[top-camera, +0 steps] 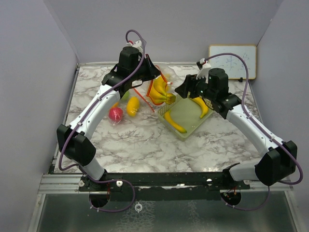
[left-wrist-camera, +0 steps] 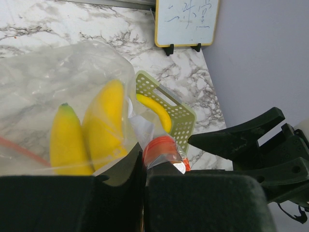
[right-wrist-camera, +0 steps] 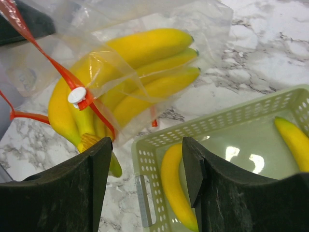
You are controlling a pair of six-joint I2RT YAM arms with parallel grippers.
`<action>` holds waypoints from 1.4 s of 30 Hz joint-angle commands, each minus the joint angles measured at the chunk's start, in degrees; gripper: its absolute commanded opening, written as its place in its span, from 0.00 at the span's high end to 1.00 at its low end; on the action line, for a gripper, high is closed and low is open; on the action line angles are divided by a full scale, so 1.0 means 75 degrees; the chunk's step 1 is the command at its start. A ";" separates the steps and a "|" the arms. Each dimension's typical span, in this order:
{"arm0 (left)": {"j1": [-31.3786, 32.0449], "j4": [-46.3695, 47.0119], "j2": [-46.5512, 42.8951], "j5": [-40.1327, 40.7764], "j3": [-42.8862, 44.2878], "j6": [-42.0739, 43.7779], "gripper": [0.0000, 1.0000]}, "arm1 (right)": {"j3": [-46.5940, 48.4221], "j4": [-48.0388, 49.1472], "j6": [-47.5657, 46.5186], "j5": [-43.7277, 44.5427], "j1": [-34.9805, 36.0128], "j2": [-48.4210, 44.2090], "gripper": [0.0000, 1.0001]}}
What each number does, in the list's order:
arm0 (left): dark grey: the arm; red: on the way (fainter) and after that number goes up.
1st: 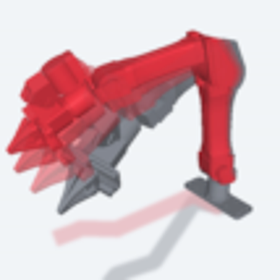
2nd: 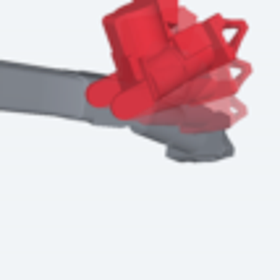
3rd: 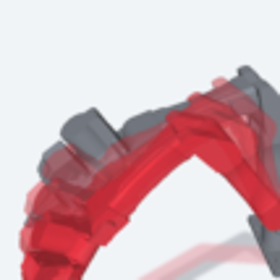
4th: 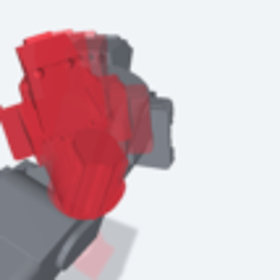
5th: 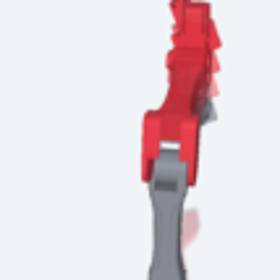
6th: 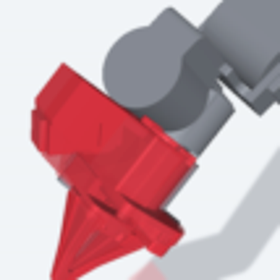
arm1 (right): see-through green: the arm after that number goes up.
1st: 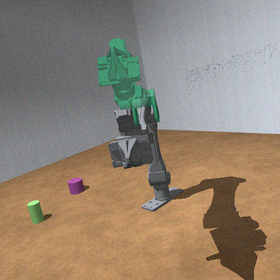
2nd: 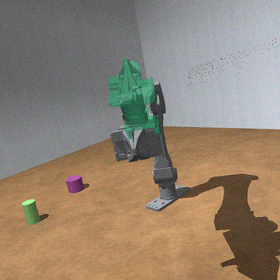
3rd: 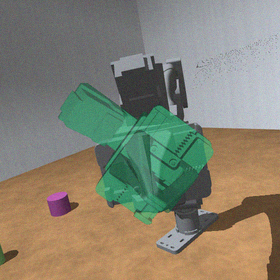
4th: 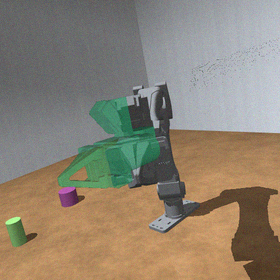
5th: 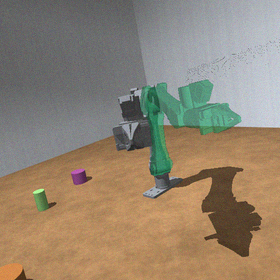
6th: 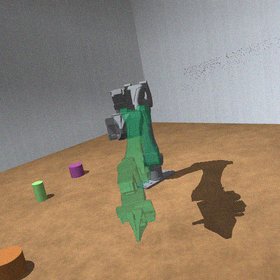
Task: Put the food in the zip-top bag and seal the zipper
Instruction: Place the fake fruit in the zipper food storage bag.
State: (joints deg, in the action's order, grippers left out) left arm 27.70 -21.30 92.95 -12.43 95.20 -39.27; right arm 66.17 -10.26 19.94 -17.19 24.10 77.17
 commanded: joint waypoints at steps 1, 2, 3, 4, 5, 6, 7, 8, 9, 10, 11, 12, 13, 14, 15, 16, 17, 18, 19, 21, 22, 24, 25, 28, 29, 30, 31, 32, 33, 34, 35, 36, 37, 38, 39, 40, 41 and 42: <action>-0.0002 0.0498 -0.0236 -0.0144 0.0301 -0.0248 1.00 | -0.0209 0.1148 0.0278 -0.0740 0.0015 0.0176 0.41; 0.0001 0.0510 -0.0224 -0.0156 0.0319 -0.0259 1.00 | -0.0202 0.1303 0.0283 -0.0769 0.0029 0.0227 0.41; -0.0002 0.0517 -0.0209 -0.0165 0.0334 -0.0274 1.00 | -0.0169 0.1419 0.0288 -0.0802 0.0041 0.0304 0.41; -0.0002 0.0530 -0.0187 -0.0179 0.0347 -0.0296 1.00 | -0.0117 0.1508 0.0300 -0.0837 0.0053 0.0403 0.41; -0.0002 0.0541 -0.0168 -0.0208 0.0349 -0.0315 1.00 | -0.0035 0.1585 0.0344 -0.0894 0.0062 0.0515 0.41; 0.0003 0.0572 -0.0157 -0.0232 0.0350 -0.0352 1.00 | 0.0047 0.1669 0.0378 -0.0966 0.0076 0.0633 0.41; 0.0009 0.0595 -0.0139 -0.0265 0.0348 -0.0376 1.00 | 0.0129 0.1749 0.0432 -0.1002 0.0116 0.0755 0.41; 0.0009 0.0618 -0.0130 -0.0290 0.0347 -0.0405 1.00 | 0.0175 0.1848 0.0500 -0.1010 0.0156 0.0859 0.41; 0.0009 0.0639 -0.0124 -0.0299 0.0344 -0.0403 1.00 | 0.0231 0.1982 0.0550 -0.1012 0.0196 0.0970 0.41; 0.0020 0.0639 -0.0115 -0.0300 0.0349 -0.0409 1.00 | 0.0302 0.2079 0.0606 -0.1013 0.0235 0.1077 0.41; 0.0021 0.0637 -0.0106 -0.0300 0.0357 -0.0402 1.00 | 0.0412 0.2099 0.0620 -0.1015 0.0284 0.1209 0.41; 0.0027 0.0640 -0.0101 -0.0297 0.0367 -0.0410 1.00 | 0.0540 0.2081 0.0617 -0.1004 0.0341 0.1332 0.40; 0.0029 0.0639 -0.0090 -0.0306 0.0381 -0.0407 1.00 | 0.0640 0.2056 0.0600 -0.0966 0.0392 0.1431 0.40; 0.0032 0.0637 -0.0074 -0.0310 0.0393 -0.0412 1.00 | 0.0707 0.2080 0.0612 -0.0937 0.0431 0.1499 0.40; 0.0033 0.0644 -0.0060 -0.0312 0.0412 -0.0403 1.00 | 0.0741 0.2128 0.0625 -0.0877 0.0461 0.1528 0.40; 0.0027 0.0642 -0.0045 -0.0322 0.0419 -0.0401 1.00 | 0.0734 0.2191 0.0647 -0.0763 0.0485 0.1528 0.40; 0.0032 0.0652 -0.0026 -0.0348 0.0423 -0.0409 1.00 | 0.0714 0.2255 0.0675 -0.0628 0.0498 0.1510 0.40; 0.0039 0.0672 -0.0013 -0.0374 0.0422 -0.0421 1.00 | 0.0672 0.2387 0.0680 -0.0554 0.0510 0.1510 0.39; 0.0042 0.0682 -0.0001 -0.0390 0.0426 -0.0427 1.00 | 0.0662 0.2489 0.0689 -0.0516 0.0507 0.1519 0.39; 0.0061 0.0687 0.0047 -0.0411 0.0432 -0.0438 1.00 | 0.0755 0.2556 0.0739 -0.0611 0.0513 0.1619 0.39; 0.0067 0.0675 0.0068 -0.0425 0.0448 -0.0426 1.00 | 0.0800 0.2601 0.0786 -0.0697 0.0514 0.1656 0.39; 0.0068 0.0669 0.0099 -0.0457 0.0474 -0.0435 1.00 | 0.0782 0.2763 0.0879 -0.0654 0.0550 0.1666 0.40; 0.0078 0.0680 0.0109 -0.0469 0.0478 -0.0454 1.00 | 0.0735 0.2833 0.0906 -0.0553 0.0559 0.1675 0.44; 0.0091 0.0688 0.0105 -0.0538 0.0502 -0.0466 1.00 | 0.0566 0.2955 0.0853 -0.0020 0.0560 0.1655 0.70; 0.0091 0.0672 0.0091 -0.0545 0.0502 -0.0471 1.00 | 0.0536 0.2942 0.0796 0.0216 0.0560 0.1669 0.77; 0.0091 0.0668 0.0076 -0.0556 0.0482 -0.0477 1.00 | 0.0530 0.2863 0.0720 0.0443 0.0560 0.1681 0.83; 0.0091 0.0663 0.0052 -0.0567 0.0460 -0.0475 1.00 | 0.0554 0.2715 0.0614 0.0767 0.0558 0.1680 0.86; 0.0091 0.0653 0.0020 -0.0575 0.0430 -0.0484 1.00 | 0.0568 0.2546 0.0559 0.1113 0.0560 0.1660 0.88; 0.0091 0.0623 -0.0015 -0.0600 0.0405 -0.0453 1.00 | 0.0639 0.2324 0.0507 0.1405 0.0557 0.1629 0.90; 0.0091 0.0527 -0.0056 -0.0574 0.0382 -0.0374 1.00 | 0.0759 0.2028 0.0392 0.1688 0.0560 0.1579 0.91; 0.0091 0.0406 -0.0100 -0.0487 0.0335 -0.0267 1.00 | 0.0910 0.1777 0.0240 0.1847 0.0560 0.1534 0.92; 0.0085 0.0252 -0.0154 -0.0384 0.0259 -0.0140 1.00 | 0.1170 0.1446 0.0048 0.1873 0.0555 0.1531 0.93; 0.0073 0.0095 -0.0199 -0.0284 0.0141 -0.0029 1.00 | 0.1561 0.0985 -0.0187 0.1809 0.0560 0.1577 0.94; 0.0058 -0.0058 -0.0234 -0.0185 0.0038 0.0098 1.00 | 0.2125 0.0459 -0.0431 0.1682 0.0557 0.1693 0.94; 0.0040 -0.0272 -0.0250 -0.0107 -0.0049 0.0244 1.00 | 0.2725 -0.0179 -0.0605 0.1488 0.0560 0.1860 0.94; 0.0022 -0.0505 -0.0252 -0.0017 -0.0119 0.0397 1.00 | 0.3324 -0.0746 -0.0796 0.1269 0.0560 0.2046 0.94; 0.0021 -0.0764 -0.0242 0.0069 -0.0164 0.0567 1.00 | 0.3995 -0.1458 -0.0961 0.1013 0.0559 0.2266 0.94; 0.0011 -0.1041 -0.0241 0.0169 -0.0209 0.0748 1.00 | 0.4590 -0.2161 -0.1110 0.0855 0.0560 0.2490 0.94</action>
State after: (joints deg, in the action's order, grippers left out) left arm 28.18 -21.74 93.27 -14.02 95.33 -38.98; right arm 83.72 -7.42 19.11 -8.75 28.34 91.90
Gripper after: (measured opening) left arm 0.011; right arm 0.192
